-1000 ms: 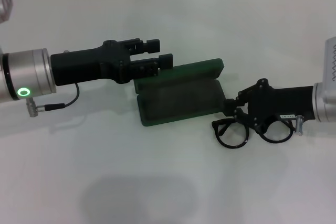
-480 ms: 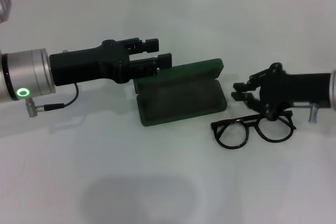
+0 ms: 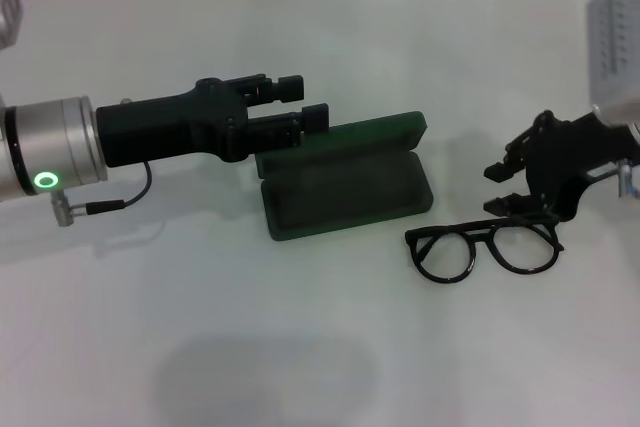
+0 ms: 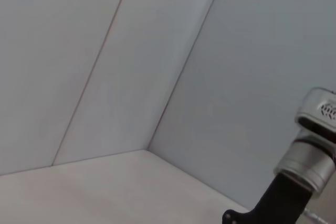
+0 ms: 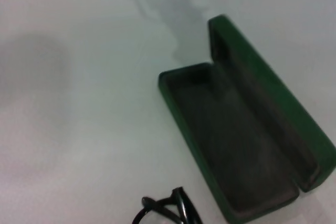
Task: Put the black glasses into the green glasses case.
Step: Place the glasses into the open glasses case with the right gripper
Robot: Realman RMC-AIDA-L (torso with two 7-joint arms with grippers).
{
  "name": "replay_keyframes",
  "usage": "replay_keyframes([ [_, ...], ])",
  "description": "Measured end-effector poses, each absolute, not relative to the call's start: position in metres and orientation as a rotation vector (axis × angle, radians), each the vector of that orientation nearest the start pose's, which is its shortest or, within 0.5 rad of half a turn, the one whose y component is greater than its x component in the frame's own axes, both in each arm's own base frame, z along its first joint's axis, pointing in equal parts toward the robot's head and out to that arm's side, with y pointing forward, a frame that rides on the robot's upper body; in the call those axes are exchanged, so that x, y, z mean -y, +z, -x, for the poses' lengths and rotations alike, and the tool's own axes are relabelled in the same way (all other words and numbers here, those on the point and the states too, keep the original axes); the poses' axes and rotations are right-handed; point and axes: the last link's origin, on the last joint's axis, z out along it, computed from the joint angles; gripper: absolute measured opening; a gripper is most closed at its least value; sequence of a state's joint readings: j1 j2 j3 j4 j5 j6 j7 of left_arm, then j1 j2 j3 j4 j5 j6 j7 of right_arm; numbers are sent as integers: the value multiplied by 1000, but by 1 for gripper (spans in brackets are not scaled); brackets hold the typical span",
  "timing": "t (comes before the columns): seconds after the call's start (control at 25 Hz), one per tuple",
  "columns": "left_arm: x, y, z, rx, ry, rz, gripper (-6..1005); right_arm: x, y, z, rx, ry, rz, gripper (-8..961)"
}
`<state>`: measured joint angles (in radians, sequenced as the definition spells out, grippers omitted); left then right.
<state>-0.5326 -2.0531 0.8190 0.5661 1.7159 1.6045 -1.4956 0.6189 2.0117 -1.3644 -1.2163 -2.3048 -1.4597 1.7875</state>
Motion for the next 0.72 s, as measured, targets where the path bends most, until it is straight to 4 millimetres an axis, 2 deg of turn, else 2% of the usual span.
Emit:
replay_keyframes([
  [0.2, -330, -1, 235, 791, -1042, 2685, 709, -376, 2, -148, 47, -480, 2964, 331],
  [0.32, -330, -2, 235, 794, -1045, 2684, 708, -377, 1, -139, 86, -537, 2975, 386],
  [0.72, -330, -4, 239, 833, -1026, 2665, 708, -364, -19, -149, 189, -661, 2987, 386],
])
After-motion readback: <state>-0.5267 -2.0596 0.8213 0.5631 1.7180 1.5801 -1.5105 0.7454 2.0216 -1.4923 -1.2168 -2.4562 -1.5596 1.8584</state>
